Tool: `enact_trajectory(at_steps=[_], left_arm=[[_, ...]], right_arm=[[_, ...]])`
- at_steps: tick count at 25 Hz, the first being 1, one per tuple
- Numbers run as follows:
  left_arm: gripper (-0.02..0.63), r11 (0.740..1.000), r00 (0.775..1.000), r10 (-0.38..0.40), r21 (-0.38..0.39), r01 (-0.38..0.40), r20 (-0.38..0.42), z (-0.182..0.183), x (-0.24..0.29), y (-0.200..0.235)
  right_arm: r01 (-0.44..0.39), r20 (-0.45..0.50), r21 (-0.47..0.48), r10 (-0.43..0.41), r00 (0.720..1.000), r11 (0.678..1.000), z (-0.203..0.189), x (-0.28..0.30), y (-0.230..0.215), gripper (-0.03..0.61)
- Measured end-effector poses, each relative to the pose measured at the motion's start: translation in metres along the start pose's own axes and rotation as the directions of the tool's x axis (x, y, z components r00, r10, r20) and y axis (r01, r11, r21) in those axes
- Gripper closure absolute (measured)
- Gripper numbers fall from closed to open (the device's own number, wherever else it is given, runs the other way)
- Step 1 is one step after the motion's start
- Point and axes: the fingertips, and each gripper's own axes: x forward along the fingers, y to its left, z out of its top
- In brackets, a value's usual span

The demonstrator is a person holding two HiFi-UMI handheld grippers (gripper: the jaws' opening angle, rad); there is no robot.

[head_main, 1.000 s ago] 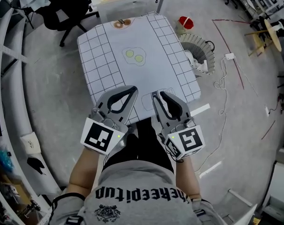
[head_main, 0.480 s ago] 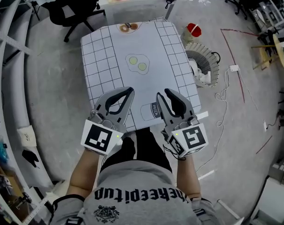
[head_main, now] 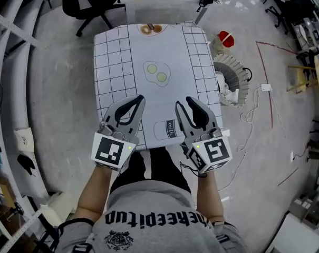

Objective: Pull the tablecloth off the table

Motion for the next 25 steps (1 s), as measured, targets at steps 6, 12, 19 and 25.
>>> enact_trajectory(at_steps=[6,12,19,25], left_arm=[[0.598,0.991,0.992,0.123,-0.051,-0.124,-0.025,-0.023,0.005,0.017],[0.598,0.970,0.970,0.224,-0.077,-0.231,-0.091,-0.050,0.013,0.031],[0.598,0.935,0.932,0.322,-0.100,-0.341,-0.165,-0.086,0.022,0.054],[0.540,0.909,0.913,0.335,-0.174,-0.378,-0.234,-0.120,0.033,0.065]], right_arm=[[-0.037,-0.044,0.006,0.038,0.998,0.999,-0.015,0.012,-0.013,0.442],[-0.065,-0.090,0.004,0.065,0.994,0.998,-0.027,0.026,-0.036,0.433],[-0.067,-0.142,0.029,0.070,0.987,0.997,-0.050,0.046,-0.068,0.428],[-0.064,-0.199,0.097,0.082,0.977,0.993,-0.079,0.064,-0.093,0.415]])
